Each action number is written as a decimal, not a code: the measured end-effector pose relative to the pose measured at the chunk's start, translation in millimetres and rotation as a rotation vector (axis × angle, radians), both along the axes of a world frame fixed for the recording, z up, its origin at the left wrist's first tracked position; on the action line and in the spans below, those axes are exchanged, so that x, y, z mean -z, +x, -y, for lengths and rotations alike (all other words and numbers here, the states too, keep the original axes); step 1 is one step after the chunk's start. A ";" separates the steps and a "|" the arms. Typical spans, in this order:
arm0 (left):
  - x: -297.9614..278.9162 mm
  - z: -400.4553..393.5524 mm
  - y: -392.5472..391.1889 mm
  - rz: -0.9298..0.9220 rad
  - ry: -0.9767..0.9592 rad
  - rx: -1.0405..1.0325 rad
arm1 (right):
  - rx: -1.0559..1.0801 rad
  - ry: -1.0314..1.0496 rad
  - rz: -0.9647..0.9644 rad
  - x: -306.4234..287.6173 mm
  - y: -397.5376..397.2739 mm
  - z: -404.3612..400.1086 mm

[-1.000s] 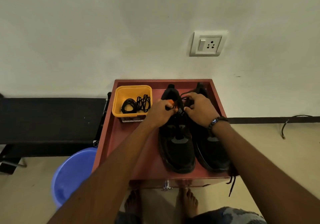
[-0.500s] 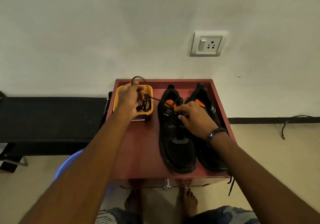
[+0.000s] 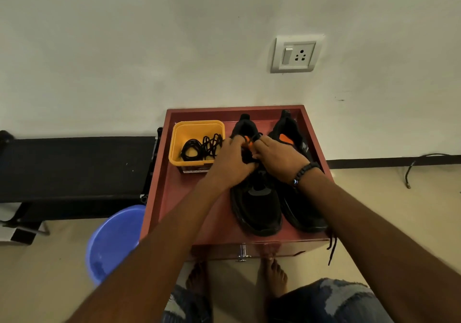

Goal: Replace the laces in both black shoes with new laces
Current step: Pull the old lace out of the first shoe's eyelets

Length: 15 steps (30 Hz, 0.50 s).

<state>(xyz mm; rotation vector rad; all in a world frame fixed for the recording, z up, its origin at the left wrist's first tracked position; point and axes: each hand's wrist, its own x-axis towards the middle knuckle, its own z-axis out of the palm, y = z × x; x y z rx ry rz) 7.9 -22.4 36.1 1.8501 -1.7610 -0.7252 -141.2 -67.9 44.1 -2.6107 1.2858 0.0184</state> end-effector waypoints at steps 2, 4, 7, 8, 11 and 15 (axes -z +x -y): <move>3.7 -0.5 -8.1 -0.029 0.011 0.023 | -0.043 0.018 -0.111 -2.6 3.4 4.9; 7.4 1.3 -10.9 -0.061 -0.016 -0.021 | -0.068 0.036 -0.203 -9.6 7.3 9.6; 11.6 3.8 -14.8 -0.056 -0.033 -0.062 | -0.030 0.124 -0.250 -18.4 11.7 15.0; 13.0 4.3 -16.2 -0.055 -0.041 -0.078 | 0.027 0.201 -0.195 -21.2 12.3 15.2; 16.7 3.1 -18.0 -0.100 -0.079 -0.131 | 0.185 0.455 0.035 -25.3 7.0 13.7; 21.7 0.2 -22.3 -0.091 -0.136 -0.190 | 0.212 0.674 0.322 -28.3 -9.9 11.1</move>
